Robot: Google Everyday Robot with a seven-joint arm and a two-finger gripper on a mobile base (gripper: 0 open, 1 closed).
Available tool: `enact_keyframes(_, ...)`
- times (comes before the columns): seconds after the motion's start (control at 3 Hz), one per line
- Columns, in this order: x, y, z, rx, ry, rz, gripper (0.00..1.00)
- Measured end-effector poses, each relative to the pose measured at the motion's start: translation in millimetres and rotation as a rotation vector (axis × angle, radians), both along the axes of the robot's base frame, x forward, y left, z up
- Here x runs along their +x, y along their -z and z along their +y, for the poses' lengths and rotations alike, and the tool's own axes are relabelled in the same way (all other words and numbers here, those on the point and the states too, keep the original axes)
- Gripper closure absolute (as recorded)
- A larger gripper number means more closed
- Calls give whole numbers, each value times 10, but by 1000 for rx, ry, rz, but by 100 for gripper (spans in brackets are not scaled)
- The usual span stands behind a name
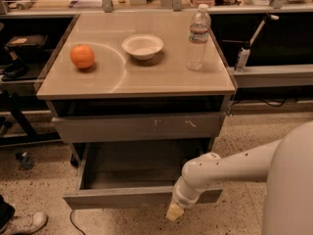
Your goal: Close middle drawer
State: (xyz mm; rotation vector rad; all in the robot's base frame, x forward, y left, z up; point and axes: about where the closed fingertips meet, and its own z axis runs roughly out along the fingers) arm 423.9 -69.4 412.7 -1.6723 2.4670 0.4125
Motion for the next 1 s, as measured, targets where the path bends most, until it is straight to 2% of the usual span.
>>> enact_keyframes(0.33,0,0,0,0,0,0,0)
enact_keyframes(0.67,-1,1,0,0,0,0,0)
enact_keyframes(1.0,-1,1,0,0,0,0,19)
